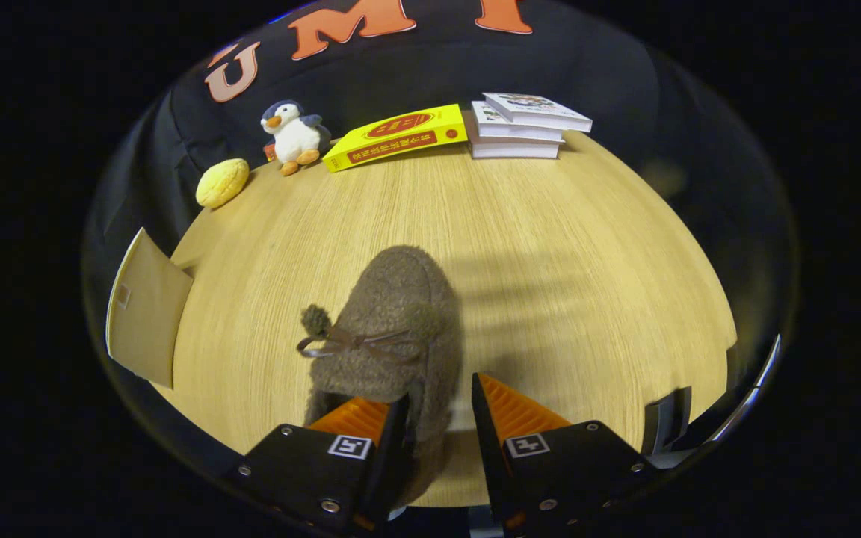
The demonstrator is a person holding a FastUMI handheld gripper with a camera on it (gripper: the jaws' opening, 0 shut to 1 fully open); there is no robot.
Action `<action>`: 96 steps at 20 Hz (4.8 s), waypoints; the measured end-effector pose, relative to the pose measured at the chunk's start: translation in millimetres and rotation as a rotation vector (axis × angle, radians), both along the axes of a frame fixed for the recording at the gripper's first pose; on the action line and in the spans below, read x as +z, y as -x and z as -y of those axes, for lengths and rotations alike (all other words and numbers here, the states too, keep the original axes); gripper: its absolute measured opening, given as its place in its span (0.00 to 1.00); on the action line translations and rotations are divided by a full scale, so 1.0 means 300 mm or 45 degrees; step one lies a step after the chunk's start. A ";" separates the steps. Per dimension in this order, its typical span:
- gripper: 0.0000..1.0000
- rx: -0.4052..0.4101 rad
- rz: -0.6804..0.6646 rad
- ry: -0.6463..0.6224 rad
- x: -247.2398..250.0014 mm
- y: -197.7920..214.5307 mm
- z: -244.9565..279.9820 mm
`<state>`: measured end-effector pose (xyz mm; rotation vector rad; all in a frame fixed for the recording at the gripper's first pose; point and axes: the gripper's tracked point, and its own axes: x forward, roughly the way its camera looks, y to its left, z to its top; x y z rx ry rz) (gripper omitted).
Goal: Open the storage box then place both shoes into the box .Put the left shoe in first, then the right shoe, with the right side of both shoes facing outward in a uniform manner.
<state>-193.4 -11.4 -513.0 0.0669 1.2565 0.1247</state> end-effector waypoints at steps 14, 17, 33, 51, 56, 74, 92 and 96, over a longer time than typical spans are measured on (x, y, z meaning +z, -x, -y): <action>0.04 -0.141 -0.023 -0.059 0.195 -0.044 -0.195; 0.05 -0.104 -0.004 -0.095 0.325 -0.081 -0.327; 0.04 0.274 -0.096 -0.415 0.722 -0.066 -1.414; 0.31 0.276 -0.212 -0.345 0.581 0.072 -1.671; 0.59 0.303 -0.088 -0.475 0.733 0.000 -1.578; 0.98 0.230 0.983 -0.340 1.263 -0.531 -0.671; 0.98 0.140 1.463 -0.159 1.531 -0.649 -0.300; 0.99 0.143 1.453 -0.193 1.538 -0.645 -0.331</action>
